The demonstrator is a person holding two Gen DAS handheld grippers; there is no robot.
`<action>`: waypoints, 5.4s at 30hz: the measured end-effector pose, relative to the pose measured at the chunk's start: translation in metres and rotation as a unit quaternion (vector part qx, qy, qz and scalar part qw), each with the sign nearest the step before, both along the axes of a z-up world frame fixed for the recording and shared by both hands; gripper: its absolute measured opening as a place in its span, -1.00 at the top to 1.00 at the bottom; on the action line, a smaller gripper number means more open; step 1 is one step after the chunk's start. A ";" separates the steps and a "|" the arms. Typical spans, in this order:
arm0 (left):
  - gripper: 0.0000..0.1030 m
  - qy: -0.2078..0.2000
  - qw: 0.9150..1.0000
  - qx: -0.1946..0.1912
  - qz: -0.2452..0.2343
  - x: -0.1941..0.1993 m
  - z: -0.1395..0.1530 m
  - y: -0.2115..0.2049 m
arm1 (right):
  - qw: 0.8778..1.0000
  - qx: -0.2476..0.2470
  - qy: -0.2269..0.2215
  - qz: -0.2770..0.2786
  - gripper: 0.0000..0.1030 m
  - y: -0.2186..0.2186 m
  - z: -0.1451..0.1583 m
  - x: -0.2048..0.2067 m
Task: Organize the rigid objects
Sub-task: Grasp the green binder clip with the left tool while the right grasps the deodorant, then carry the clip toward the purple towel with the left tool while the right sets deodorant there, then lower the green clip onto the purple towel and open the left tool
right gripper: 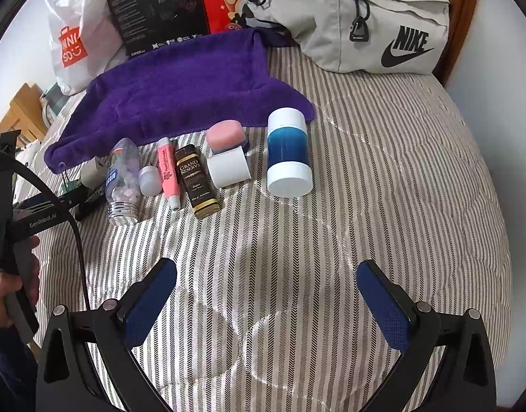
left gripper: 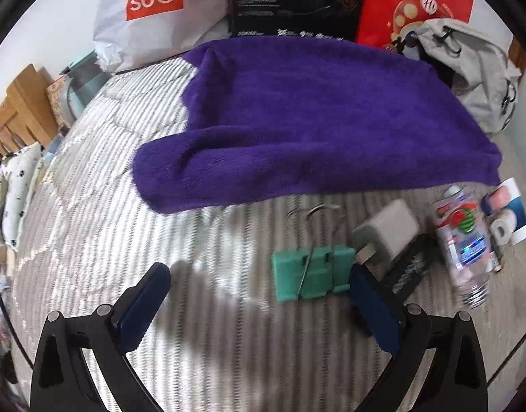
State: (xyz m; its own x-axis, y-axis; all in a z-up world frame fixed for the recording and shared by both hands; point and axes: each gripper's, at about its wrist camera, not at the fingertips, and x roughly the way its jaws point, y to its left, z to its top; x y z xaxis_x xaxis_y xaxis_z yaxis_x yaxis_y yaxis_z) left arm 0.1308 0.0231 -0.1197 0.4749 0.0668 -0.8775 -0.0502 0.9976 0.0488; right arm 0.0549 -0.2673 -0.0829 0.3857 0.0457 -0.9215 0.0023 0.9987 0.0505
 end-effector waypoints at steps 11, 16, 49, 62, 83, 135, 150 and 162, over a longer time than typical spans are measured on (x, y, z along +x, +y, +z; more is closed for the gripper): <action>-1.00 -0.013 1.000 0.005 -0.008 0.004 0.004 0.006 | 1.000 0.001 -0.005 0.004 -1.00 0.000 -0.005 0.006; -1.00 -0.025 1.000 -0.017 -0.003 0.002 0.002 0.010 | 0.999 -0.014 -0.040 -0.019 -0.98 -0.017 -0.003 0.026; 0.14 -0.031 0.998 -0.020 -0.051 0.000 0.015 -0.009 | 0.999 -0.018 -0.051 0.007 0.20 -0.036 -0.036 0.095; 0.24 -0.029 0.997 -0.037 -0.053 -0.003 0.019 -0.006 | 0.999 0.014 -0.044 0.013 0.29 -0.044 -0.036 0.096; 0.24 -0.035 0.996 -0.080 -0.033 -0.022 0.045 0.017 | 0.994 0.077 -0.058 0.049 0.30 -0.020 0.001 0.071; 0.24 -0.067 0.993 -0.099 -0.019 0.088 0.079 0.050 | 0.991 -0.010 -0.015 0.132 -0.07 0.067 -0.036 0.286; 0.24 -0.058 0.994 -0.088 -0.015 0.158 0.064 0.034 | 0.980 0.030 -0.087 0.176 -0.07 0.047 0.044 0.175; 0.24 -0.018 0.998 -0.055 -0.013 0.202 0.028 0.020 | 0.980 0.053 -0.060 0.184 -0.07 0.036 0.033 0.134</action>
